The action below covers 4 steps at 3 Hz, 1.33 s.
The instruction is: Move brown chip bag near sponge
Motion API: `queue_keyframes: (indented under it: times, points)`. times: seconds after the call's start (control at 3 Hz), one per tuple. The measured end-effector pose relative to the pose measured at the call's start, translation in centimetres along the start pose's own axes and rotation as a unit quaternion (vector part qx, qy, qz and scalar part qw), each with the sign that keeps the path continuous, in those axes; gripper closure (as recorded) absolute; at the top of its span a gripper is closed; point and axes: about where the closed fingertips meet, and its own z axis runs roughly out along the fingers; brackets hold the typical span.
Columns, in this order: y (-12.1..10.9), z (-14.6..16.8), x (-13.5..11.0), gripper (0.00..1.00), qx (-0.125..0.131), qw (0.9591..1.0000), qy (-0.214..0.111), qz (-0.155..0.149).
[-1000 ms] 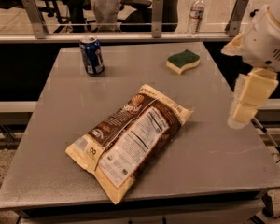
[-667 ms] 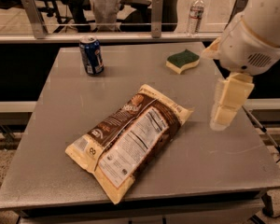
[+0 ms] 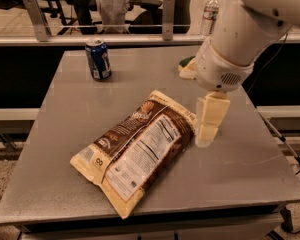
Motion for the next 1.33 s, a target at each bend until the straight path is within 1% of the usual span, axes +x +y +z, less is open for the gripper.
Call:
queue_keyframes:
  times: [0.33,0.67,1.0,1.33]
  points:
    - [0.0,1.7,-1.0,0.00,-0.016,0.9997,0.001,-0.018]
    - [-0.7,3.5,-1.9,0.00,-0.030,0.9991,0.005,-0.029]
    - [-1.4,5.4,-2.1,0.00,-0.042,0.9983,0.018,-0.037]
    - [-1.7,6.6,-2.1,0.00,-0.050,0.9973,0.031,-0.043]
